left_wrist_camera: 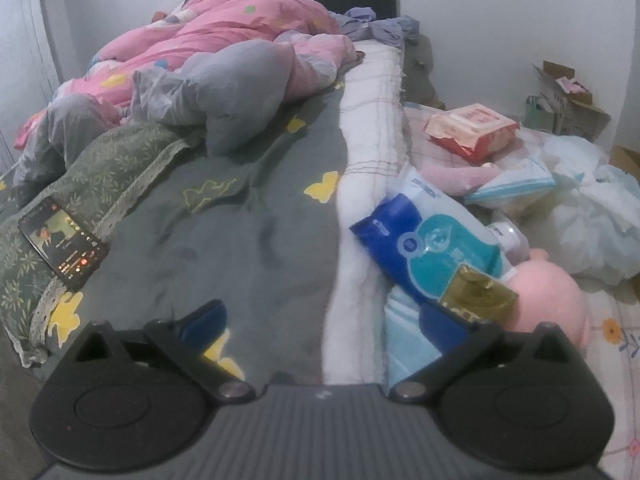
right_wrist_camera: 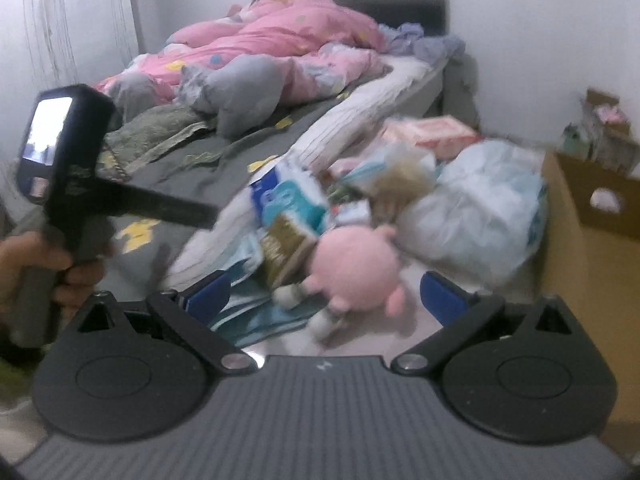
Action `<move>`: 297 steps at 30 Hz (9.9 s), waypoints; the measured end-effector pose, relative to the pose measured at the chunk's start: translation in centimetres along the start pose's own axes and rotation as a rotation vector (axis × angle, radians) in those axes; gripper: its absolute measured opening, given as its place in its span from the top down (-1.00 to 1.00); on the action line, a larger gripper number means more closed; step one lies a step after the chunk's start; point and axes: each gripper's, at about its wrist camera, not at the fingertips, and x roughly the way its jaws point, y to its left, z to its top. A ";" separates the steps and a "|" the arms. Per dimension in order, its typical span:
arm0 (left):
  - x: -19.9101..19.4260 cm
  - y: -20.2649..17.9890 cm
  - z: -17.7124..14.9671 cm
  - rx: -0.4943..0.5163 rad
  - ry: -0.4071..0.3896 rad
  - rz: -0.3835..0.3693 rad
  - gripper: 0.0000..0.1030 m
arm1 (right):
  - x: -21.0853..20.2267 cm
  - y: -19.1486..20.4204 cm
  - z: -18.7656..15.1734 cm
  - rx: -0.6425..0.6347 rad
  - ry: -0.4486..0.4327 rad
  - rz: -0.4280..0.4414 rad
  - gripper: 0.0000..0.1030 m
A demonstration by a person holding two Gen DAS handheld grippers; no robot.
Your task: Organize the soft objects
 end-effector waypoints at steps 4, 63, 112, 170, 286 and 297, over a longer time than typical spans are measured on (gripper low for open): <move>0.4 0.6 0.3 -0.007 0.004 -0.002 -1.00 | -1.0 0.4 0.1 -0.015 -0.013 -0.005 -0.97; 0.7 0.0 1.4 0.019 0.013 0.004 -1.00 | -3.3 3.4 -0.5 -0.278 -0.105 0.222 -0.97; 4.7 -3.8 8.2 0.106 -0.092 -0.361 -0.62 | 9.2 -11.2 13.6 0.453 0.066 0.108 -0.62; 2.1 -9.2 15.8 0.051 -0.078 -0.410 -0.33 | 20.6 -15.6 23.8 0.498 0.351 0.411 0.27; -0.3 -1.0 -0.5 -0.006 -0.091 -0.136 -1.00 | 10.3 -7.8 6.0 0.356 0.097 0.193 -0.60; 4.0 -0.3 1.4 -0.052 -0.073 -0.297 -0.82 | 14.4 -5.7 10.0 0.223 0.109 0.202 -0.57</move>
